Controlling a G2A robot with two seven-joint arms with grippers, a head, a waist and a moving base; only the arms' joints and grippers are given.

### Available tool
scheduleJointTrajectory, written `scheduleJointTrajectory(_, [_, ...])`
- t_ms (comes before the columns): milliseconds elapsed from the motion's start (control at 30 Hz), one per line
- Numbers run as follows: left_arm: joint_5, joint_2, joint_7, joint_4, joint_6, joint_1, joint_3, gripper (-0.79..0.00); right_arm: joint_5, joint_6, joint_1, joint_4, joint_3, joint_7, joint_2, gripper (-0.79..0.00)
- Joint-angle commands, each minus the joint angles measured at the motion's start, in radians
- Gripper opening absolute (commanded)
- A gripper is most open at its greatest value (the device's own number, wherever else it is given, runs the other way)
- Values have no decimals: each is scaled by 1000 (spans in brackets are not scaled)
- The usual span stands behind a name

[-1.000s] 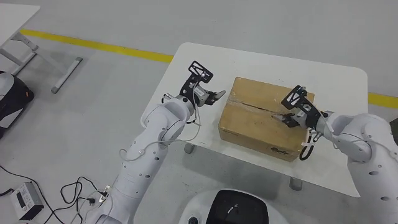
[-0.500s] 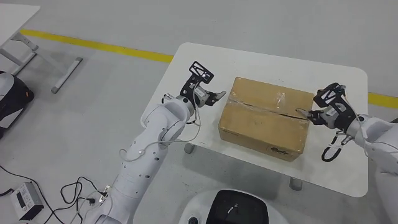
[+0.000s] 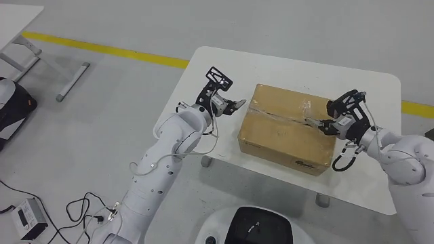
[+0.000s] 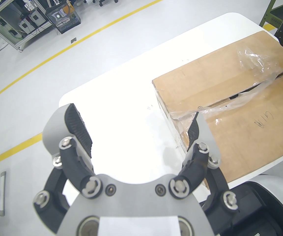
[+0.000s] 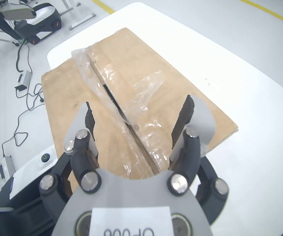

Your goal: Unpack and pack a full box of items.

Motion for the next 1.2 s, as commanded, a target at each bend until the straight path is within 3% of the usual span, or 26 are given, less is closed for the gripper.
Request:
scheduleJointTrajectory(0, [-1, 1, -1, -1, 0, 2, -1, 0, 8, 18, 26, 29, -28, 1, -9, -135])
scheduleJointTrajectory(167, [-3, 2, -2, -1, 3, 1, -2, 0, 3, 50, 87, 101, -95, -4, -30, -166])
scheduleJointTrajectory(233, [-4, 3, -2, 0, 4, 1, -4, 0, 2, 58, 106, 129, -117, -13, -39, -222])
scheduleJointTrajectory(367, [-5, 5, -5, 1, 4, 0, -5, 0, 5, 79, 141, 186, -152, -17, -54, -483])
scheduleJointTrajectory(400, [-5, 5, -5, 2, 4, 0, -5, 0, 7, 80, 148, 198, -159, -19, -58, -603])
scheduleJointTrajectory(433, [-6, 5, -5, 2, 4, -1, -5, 0, 6, 81, 155, 208, -165, -21, -61, -659])
scheduleJointTrajectory(467, [-7, 6, -5, 2, 6, -1, -6, 0, 7, 81, 161, 217, -170, -24, -63, -785])
scheduleJointTrajectory(733, [-12, 8, -2, 5, 9, -3, -6, 0, 10, 86, 178, 239, -171, -42, -69, -785])
scheduleJointTrajectory(1000, [-16, 10, 2, 9, 8, -6, -3, 0, 11, 99, 136, 167, -106, -34, -48, -785])
scheduleJointTrajectory(1100, [-17, 11, 2, 10, 7, -7, -2, 0, -106, 66, 123, 109, -86, -22, -29, -785])
scheduleJointTrajectory(1167, [-17, 11, 3, 10, 7, -6, -3, 0, -172, 17, 104, 75, -60, -47, -14, -597])
